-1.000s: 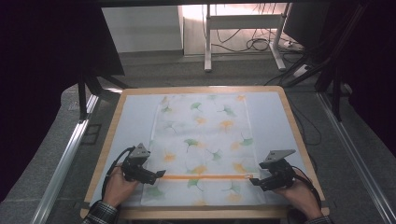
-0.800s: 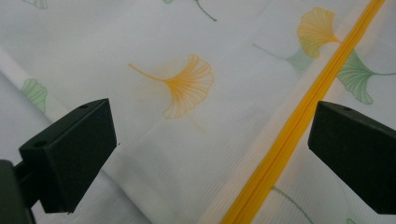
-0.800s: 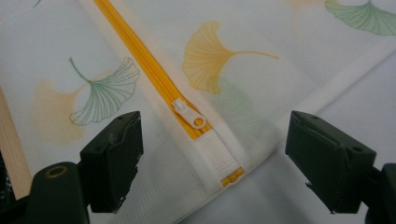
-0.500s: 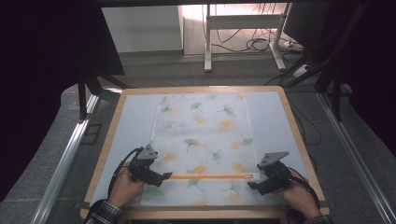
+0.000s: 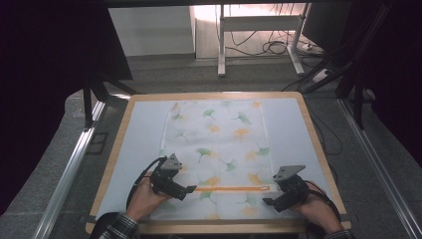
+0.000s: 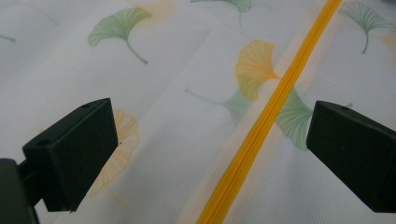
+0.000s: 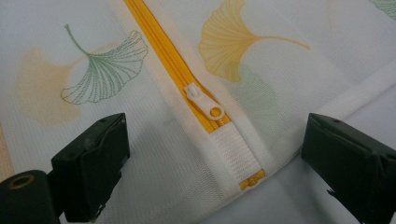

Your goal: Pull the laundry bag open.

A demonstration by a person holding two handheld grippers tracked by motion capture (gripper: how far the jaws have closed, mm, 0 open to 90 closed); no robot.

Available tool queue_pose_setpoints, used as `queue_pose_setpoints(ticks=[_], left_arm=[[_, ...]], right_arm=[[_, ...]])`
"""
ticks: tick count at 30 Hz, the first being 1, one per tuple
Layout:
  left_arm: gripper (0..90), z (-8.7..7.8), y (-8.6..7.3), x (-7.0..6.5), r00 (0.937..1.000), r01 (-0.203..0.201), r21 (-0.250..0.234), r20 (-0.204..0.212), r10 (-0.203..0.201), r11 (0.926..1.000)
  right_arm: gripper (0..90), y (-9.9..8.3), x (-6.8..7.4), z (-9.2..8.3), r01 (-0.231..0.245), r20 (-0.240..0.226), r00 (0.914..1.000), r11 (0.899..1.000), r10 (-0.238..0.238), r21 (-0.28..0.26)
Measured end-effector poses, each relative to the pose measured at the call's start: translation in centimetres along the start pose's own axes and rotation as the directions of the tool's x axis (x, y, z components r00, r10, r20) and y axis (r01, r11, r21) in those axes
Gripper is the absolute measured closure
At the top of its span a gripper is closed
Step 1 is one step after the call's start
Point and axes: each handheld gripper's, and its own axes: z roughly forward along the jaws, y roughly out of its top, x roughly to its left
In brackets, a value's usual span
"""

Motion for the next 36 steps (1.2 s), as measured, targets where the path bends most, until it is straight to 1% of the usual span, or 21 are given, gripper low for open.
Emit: queue_pose_setpoints(ticks=[5,9,13,20,22,25,27,29,32,35,36], left_arm=[[4.7,0.9,0.9,-0.8,0.9994,-0.035,0.016,0.004,0.034,0.9993],[7.4,1.5,1.6,-1.3,0.9991,-0.041,0.011,0.01,0.04,0.9991],[9.9,2.0,2.5,-1.6,0.9988,-0.038,-0.008,0.03,0.038,0.9992],[15.0,3.3,4.1,-2.8,0.9946,-0.083,-0.014,0.061,0.084,0.9964],[16.9,3.7,4.6,-3.2,0.992,-0.105,-0.011,0.069,0.106,0.9944],[20.2,4.3,5.1,-3.6,0.9893,-0.118,-0.01,0.086,0.118,0.993],[23.1,4.8,5.4,-3.8,0.985,-0.145,0.006,0.096,0.143,0.9895],[25.8,5.2,5.8,-4.1,0.9813,-0.161,0.013,0.109,0.159,0.9868],[30.8,5.9,6.2,-4.5,0.978,-0.168,0.01,0.128,0.165,0.9858],[37.9,6.6,6.9,-5.0,0.9718,-0.18,0.002,0.155,0.177,0.9837],[41.4,6.9,7.1,-5.2,0.9682,-0.185,-0.002,0.171,0.182,0.9828]], right_arm=[[3.9,-0.2,0.1,0.1,0.007,-0.005,1.0,1.0,-0.008,-0.014],[3.0,-0.3,0.1,0.2,0.009,-0.007,0.9999,1.0,-0.009,-0.018],[2.0,-0.3,0.2,0.2,0.012,-0.009,0.9999,1.0,-0.013,-0.021],[1.2,-0.4,0.2,0.2,0.013,-0.008,0.9999,1.0,-0.013,-0.022],[1.2,-0.4,0.2,0.2,0.013,-0.007,0.9999,1.0,-0.014,-0.022],[1.2,-0.4,0.2,0.2,0.013,-0.007,0.9999,1.0,-0.013,-0.022],[1.2,-0.4,0.2,0.2,0.013,-0.007,0.9999,1.0,-0.013,-0.022],[1.2,-0.4,0.2,0.2,0.013,-0.008,0.9999,1.0,-0.013,-0.022],[1.1,-0.4,0.2,0.2,0.011,-0.009,0.9999,1.0,-0.012,-0.024],[1.1,-0.4,0.2,0.2,0.012,-0.009,0.9999,1.0,-0.013,-0.025],[1.1,-0.4,0.2,0.2,0.012,-0.009,0.9999,1.0,-0.012,-0.025]])
